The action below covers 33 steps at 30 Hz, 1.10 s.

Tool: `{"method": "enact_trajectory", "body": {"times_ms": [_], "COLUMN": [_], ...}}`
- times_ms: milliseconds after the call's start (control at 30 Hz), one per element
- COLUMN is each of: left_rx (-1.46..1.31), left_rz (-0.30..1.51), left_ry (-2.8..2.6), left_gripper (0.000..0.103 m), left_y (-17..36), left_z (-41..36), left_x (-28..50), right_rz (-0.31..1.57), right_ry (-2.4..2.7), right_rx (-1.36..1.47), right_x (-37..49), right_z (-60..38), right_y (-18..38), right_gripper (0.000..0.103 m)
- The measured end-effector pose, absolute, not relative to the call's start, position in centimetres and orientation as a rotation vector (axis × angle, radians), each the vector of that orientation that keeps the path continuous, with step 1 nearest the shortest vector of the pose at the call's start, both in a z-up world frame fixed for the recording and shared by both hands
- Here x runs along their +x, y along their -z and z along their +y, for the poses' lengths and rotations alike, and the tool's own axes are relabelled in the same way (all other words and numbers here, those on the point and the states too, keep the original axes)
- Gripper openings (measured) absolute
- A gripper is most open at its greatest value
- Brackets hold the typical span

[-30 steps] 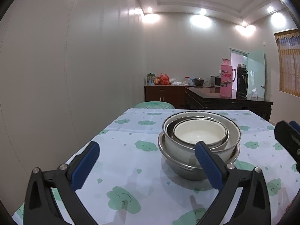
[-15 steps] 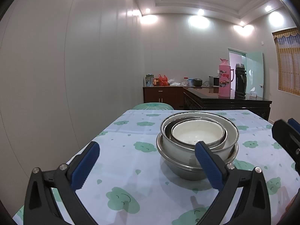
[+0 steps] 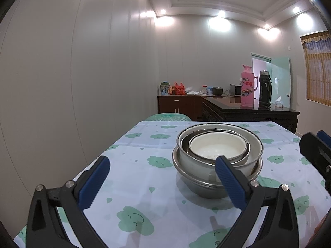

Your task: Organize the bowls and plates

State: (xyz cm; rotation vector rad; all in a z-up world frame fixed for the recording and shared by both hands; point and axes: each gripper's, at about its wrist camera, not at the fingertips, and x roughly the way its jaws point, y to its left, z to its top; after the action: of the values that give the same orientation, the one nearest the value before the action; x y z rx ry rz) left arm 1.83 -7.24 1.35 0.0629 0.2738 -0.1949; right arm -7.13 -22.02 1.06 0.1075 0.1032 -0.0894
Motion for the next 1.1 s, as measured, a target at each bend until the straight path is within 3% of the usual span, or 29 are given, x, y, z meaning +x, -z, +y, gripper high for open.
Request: {"method": "enact_trajectory", "body": {"times_ms": [1100], "left_rx": [0.053], "left_rz": [0.283], "left_ry": [0.19], "left_gripper": [0.103], "left_y": [-1.52], "left_z": [-7.1], "left_x": [1.7], "right_rz": [0.103], "right_ry": [0.086], "right_rx": [0.103], "right_x": [-7.19], "right_z": [-22.03], "right_y": [-1.25], "right_gripper": [0.093]}}
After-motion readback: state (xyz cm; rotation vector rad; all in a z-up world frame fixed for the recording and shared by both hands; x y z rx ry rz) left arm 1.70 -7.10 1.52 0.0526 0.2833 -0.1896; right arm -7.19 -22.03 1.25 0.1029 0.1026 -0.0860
